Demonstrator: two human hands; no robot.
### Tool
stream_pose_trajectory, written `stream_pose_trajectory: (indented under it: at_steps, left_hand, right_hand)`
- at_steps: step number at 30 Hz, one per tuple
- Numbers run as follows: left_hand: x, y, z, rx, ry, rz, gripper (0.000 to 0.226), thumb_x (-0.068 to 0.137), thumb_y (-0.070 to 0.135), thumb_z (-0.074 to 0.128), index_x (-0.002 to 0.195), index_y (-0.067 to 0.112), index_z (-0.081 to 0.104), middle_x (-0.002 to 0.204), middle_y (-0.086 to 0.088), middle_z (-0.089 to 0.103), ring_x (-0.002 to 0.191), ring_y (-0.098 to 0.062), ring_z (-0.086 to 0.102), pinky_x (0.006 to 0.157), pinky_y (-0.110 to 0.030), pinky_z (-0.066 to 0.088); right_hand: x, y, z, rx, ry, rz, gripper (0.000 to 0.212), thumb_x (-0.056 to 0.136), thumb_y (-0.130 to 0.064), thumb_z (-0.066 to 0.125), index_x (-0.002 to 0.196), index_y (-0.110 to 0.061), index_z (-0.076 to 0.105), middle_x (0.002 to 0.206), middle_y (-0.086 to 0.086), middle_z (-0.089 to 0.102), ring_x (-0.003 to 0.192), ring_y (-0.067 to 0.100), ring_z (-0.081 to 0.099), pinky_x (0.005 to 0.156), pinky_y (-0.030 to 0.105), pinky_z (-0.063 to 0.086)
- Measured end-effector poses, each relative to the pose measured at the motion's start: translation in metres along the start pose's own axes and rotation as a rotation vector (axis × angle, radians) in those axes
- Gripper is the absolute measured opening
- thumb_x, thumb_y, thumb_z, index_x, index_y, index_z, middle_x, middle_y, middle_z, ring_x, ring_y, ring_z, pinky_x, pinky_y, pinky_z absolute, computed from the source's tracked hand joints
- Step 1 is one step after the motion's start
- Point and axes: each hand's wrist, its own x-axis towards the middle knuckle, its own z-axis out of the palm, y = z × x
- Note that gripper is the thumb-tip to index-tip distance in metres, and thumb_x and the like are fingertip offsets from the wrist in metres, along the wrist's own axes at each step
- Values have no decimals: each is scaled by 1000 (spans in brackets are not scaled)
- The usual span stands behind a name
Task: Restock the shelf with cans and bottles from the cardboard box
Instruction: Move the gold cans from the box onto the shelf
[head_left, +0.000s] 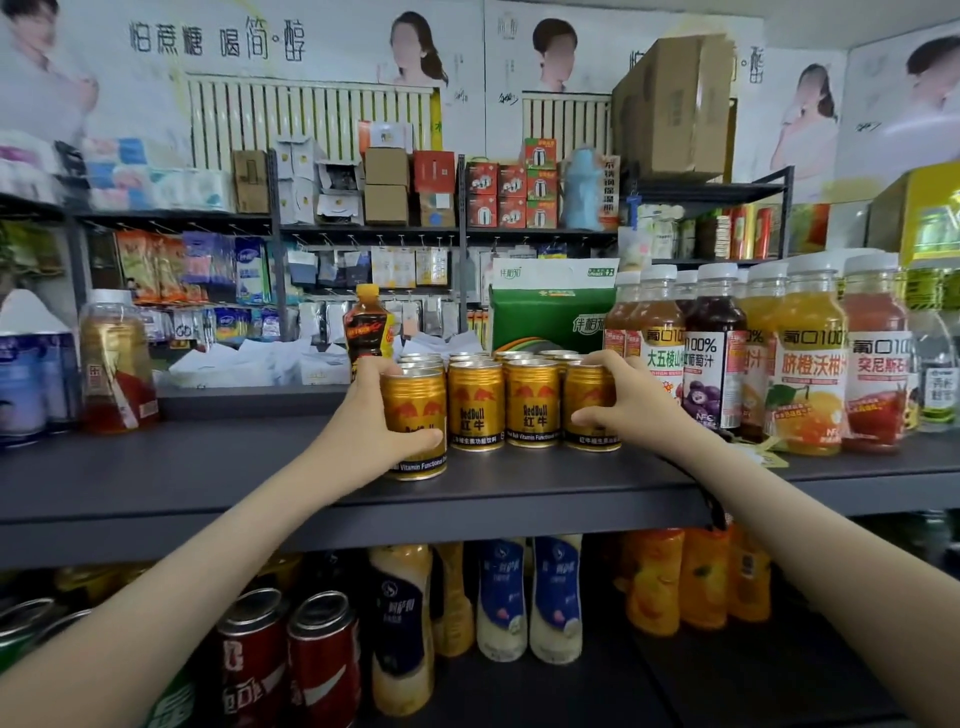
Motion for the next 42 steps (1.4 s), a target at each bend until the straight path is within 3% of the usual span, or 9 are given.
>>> stream_pose_trajectory:
  at_steps: [4, 9, 12, 15, 21, 25, 30, 37, 42]
  left_hand:
    - [0, 2, -7, -27, -105, -24, 67, 78, 26, 77, 123, 33, 27, 120, 4, 47, 101, -6, 55, 72, -15, 45]
    - [1, 2, -20, 87, -175, -40, 71, 77, 38, 76, 131, 37, 30, 121, 5, 53, 105, -15, 58, 83, -25, 49]
    - [-1, -1, -29, 70, -190, -59, 71, 75, 36, 78, 129, 39, 32, 122, 7, 53, 108, -14, 58, 93, -31, 50]
    - [-5, -3, -36, 75, -146, -57, 67, 75, 33, 79, 126, 36, 35, 118, 9, 53, 106, -11, 56, 87, -25, 48]
    - [-9, -6, -43, 120, -72, -82, 68, 73, 32, 80, 127, 33, 38, 110, 10, 52, 98, -11, 55, 75, -18, 45]
    - [-9, -16, -50, 100, 4, -110, 70, 68, 34, 84, 125, 33, 43, 114, 5, 59, 99, -11, 58, 83, -26, 48]
    - [-14, -24, -58, 60, 42, -138, 69, 67, 36, 84, 122, 36, 43, 117, 5, 58, 99, -10, 58, 79, -25, 47]
    - [-15, -22, -56, 40, 44, -134, 73, 67, 36, 84, 128, 33, 44, 118, 4, 59, 103, -12, 59, 87, -28, 50]
    - [-12, -22, -54, 48, 26, -114, 70, 67, 35, 85, 124, 35, 45, 118, 5, 59, 101, -10, 59, 80, -23, 48]
  right_hand:
    - [6, 6, 1, 1, -18, 19, 68, 81, -22, 74, 137, -20, 36, 133, 13, 37, 110, 26, 45, 94, 34, 43]
    - [10, 13, -1, 1, -72, 32, 71, 83, -22, 72, 140, -21, 32, 139, 15, 33, 120, 31, 42, 102, 40, 41]
    - [9, 7, 6, -234, 28, -20, 84, 84, -30, 70, 150, -21, 18, 155, 17, 14, 144, 36, 12, 118, 48, 16]
    - [7, -13, 14, -455, 123, -264, 92, 84, -37, 69, 153, -29, 9, 160, 11, 1, 148, 27, -6, 117, 44, -3]
    - [15, -53, 34, -456, 3, -378, 103, 83, -42, 69, 152, -31, -6, 161, 9, 2, 148, 26, -3, 117, 42, -1]
    - [26, -73, 49, -548, -88, -517, 93, 85, -40, 67, 153, -26, 6, 155, 7, 24, 143, 25, 18, 116, 38, 13]
    - [35, -82, 60, -592, -98, -490, 88, 83, -34, 70, 152, -24, 16, 139, 6, 46, 128, 25, 39, 105, 34, 28]
    - [35, -88, 60, -504, -113, -511, 91, 83, -40, 69, 152, -24, 12, 148, 4, 35, 134, 23, 32, 109, 34, 24]
    - [34, -109, 83, -535, -72, -573, 84, 85, -37, 67, 151, -22, 17, 145, 5, 39, 132, 26, 35, 110, 39, 26]
